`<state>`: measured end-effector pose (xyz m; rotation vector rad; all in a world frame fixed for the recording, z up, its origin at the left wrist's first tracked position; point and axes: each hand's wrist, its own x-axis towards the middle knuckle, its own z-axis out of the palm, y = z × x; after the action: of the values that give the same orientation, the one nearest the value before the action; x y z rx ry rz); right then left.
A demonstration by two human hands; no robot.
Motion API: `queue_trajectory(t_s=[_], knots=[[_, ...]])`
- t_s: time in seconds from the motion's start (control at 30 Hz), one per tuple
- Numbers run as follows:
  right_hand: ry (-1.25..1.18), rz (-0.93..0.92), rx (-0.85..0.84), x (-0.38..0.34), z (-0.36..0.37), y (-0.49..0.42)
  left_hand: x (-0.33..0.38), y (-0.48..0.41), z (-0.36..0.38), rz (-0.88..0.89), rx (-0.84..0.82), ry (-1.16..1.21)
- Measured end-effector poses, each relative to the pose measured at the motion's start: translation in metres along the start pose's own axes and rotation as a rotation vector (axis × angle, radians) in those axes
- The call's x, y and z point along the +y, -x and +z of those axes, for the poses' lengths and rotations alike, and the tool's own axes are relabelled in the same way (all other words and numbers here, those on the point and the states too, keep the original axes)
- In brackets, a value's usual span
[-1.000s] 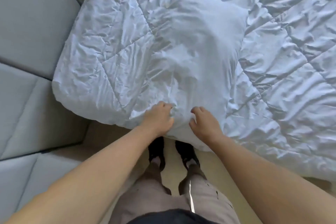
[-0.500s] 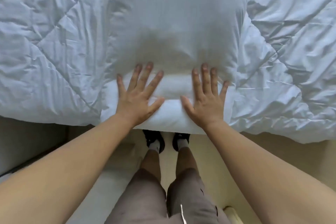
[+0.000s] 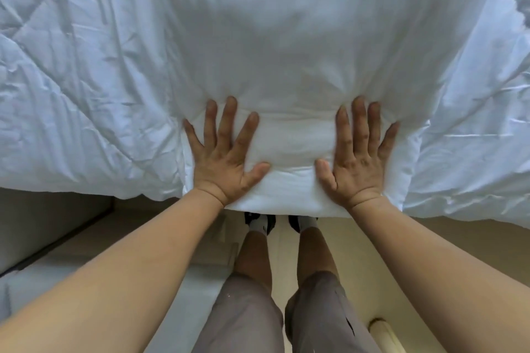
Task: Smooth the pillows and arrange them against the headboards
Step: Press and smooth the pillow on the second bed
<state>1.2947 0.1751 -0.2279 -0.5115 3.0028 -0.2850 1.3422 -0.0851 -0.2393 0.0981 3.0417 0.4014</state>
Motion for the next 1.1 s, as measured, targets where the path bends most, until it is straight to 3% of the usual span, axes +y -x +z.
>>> queue_trajectory(t_s=[0.3,0.43,0.57,0.73,0.87,0.97,1.1], knots=[[-0.066,0.084,-0.017,-0.026,-0.080,-0.010,0.035,-0.005,-0.087,-0.160,-0.112,0.169],[-0.114,0.061,0.049,-0.042,-0.117,-0.049,0.057,-0.049,-0.121,-0.083,-0.023,0.223],[-0.022,-0.083,-0.003,-0.052,-0.127,-0.105,0.066,-0.119,-0.135,0.067,-0.005,0.162],[0.112,-0.069,-0.034,-0.024,-0.109,-0.135,0.034,-0.155,-0.116,-0.054,-0.124,0.036],[0.066,0.090,0.022,0.007,-0.085,-0.132,0.016,-0.131,-0.088,-0.237,-0.103,0.120],[-0.027,0.208,0.036,0.015,-0.068,-0.126,0.011,-0.122,-0.072,-0.265,-0.056,0.152],[-0.097,0.221,0.025,0.021,-0.050,-0.131,0.012,-0.123,-0.054,-0.305,0.020,0.152]])
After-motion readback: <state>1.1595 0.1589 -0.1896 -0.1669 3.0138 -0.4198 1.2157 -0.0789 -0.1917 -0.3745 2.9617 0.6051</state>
